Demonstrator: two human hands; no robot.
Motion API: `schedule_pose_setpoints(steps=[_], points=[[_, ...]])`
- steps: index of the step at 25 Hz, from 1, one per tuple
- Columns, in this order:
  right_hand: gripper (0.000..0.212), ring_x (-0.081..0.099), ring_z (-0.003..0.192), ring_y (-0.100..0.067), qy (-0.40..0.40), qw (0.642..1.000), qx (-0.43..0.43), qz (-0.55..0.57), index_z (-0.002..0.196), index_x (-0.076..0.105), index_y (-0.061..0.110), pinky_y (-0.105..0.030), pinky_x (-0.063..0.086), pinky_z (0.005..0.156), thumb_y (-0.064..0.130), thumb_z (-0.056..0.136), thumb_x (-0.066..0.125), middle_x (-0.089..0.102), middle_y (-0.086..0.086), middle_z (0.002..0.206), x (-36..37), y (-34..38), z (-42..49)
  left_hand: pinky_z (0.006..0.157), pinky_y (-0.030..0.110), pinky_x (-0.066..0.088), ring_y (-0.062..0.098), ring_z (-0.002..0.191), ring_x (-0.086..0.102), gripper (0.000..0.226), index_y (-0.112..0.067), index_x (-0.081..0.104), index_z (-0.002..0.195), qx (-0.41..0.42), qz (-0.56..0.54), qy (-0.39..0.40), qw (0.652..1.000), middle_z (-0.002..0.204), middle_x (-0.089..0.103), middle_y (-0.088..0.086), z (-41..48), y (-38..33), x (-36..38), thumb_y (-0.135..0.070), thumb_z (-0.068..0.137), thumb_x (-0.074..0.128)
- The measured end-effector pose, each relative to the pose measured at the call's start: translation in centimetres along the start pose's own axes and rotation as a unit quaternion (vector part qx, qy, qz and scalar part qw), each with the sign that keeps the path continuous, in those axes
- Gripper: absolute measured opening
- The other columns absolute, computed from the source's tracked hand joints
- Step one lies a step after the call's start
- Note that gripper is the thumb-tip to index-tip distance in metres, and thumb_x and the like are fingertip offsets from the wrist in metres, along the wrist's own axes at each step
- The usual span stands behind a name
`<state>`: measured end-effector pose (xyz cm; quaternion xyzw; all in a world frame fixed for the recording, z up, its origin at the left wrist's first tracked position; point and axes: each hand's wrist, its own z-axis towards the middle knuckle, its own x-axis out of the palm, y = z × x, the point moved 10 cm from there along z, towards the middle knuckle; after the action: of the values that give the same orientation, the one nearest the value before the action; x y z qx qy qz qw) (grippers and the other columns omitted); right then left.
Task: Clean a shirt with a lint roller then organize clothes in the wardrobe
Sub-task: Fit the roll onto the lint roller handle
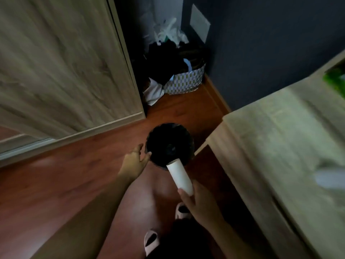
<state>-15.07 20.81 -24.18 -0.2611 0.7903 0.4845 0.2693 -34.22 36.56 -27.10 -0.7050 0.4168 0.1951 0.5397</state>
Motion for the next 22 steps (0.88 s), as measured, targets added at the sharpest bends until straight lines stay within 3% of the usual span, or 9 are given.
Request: schedule_pose_setpoints(steps=[4,6,8,11,14,17,19,22], points=[[0.061,0.06,0.08,-0.006,0.04,0.998,0.033,-0.031,0.116,0.05,0.022,-0.017,0.047,0.061,0.07,0.082,0.032,0.061,0.003,0.096,7.2,-5.6,8.5,0.091,0.037,0.046,0.033,0.115,0.057,0.059,0.0,0.041,0.138,-0.05,-0.001,0.002,0.999,0.129,0.057,0.022,8.0,7.2,6.7,-0.036,0.092,0.055],[0.063,0.06,0.074,-0.005,0.033,0.997,0.043,-0.06,0.115,0.05,0.019,-0.011,0.04,0.053,0.069,0.082,0.032,0.062,0.003,0.093,9.8,-8.2,12.9,0.09,0.039,0.046,0.035,0.115,0.056,0.058,0.001,0.041,0.137,-0.067,-0.005,-0.003,0.998,0.128,0.057,0.023,11.9,10.1,10.2,-0.036,0.093,0.053],[0.072,0.06,0.069,-0.007,0.032,0.995,0.05,-0.085,0.11,0.053,0.017,-0.011,0.035,0.048,0.075,0.077,0.028,0.062,0.003,0.088,12.3,-10.6,16.6,0.088,0.04,0.046,0.038,0.114,0.055,0.057,0.002,0.04,0.136,-0.081,-0.009,-0.016,0.997,0.126,0.057,0.025,15.2,12.3,13.2,-0.034,0.094,0.052],[0.056,0.059,0.069,-0.013,0.053,0.991,0.061,-0.103,0.105,0.052,0.013,-0.013,0.031,0.045,0.063,0.087,0.036,0.06,0.0,0.086,15.5,-12.7,20.8,0.092,0.044,0.042,0.044,0.117,0.049,0.062,0.002,0.028,0.142,-0.133,-0.031,-0.047,0.99,0.132,0.048,0.029,18.4,15.4,17.1,-0.032,0.095,0.05],[0.054,0.063,0.08,-0.02,0.034,0.987,0.053,-0.147,0.106,0.05,0.013,-0.023,0.038,0.05,0.062,0.088,0.034,0.063,-0.005,0.096,17.3,-13.9,24.8,0.086,0.046,0.044,0.047,0.109,0.053,0.056,-0.002,0.019,0.144,-0.177,-0.056,-0.058,0.981,0.124,0.051,0.032,19.7,17.8,20.3,-0.024,0.098,0.043],[0.065,0.061,0.091,-0.025,0.033,0.981,0.09,-0.169,0.118,0.044,0.008,-0.032,0.049,0.062,0.064,0.087,0.033,0.061,-0.01,0.106,19.1,-15.8,28.1,0.075,0.047,0.044,0.047,0.09,0.06,0.028,0.001,0.034,0.124,-0.175,-0.009,-0.094,0.98,0.103,0.059,0.031,20.0,18.7,20.9,-0.005,0.097,0.033],[0.086,0.054,0.11,-0.03,0.078,0.975,0.134,-0.157,0.14,0.024,0.006,-0.037,0.048,0.076,0.069,0.084,0.034,0.053,-0.016,0.124,20.6,-17.3,28.8,0.072,0.047,0.043,0.046,0.087,0.06,0.022,0.003,0.037,0.117,-0.161,0.015,-0.122,0.979,0.098,0.06,0.029,19.9,18.2,20.5,-0.002,0.096,0.032],[0.094,0.033,0.132,-0.032,0.107,0.973,0.129,-0.16,0.148,0.003,0.008,-0.041,0.042,0.094,0.069,0.083,0.034,0.035,-0.017,0.144,21.1,-16.8,28.5,0.07,0.041,0.041,0.043,0.089,0.061,0.025,0.004,0.035,0.122,-0.162,0.033,-0.095,0.982,0.101,0.06,0.027,20.0,18.0,20.9,-0.004,0.098,0.033]])
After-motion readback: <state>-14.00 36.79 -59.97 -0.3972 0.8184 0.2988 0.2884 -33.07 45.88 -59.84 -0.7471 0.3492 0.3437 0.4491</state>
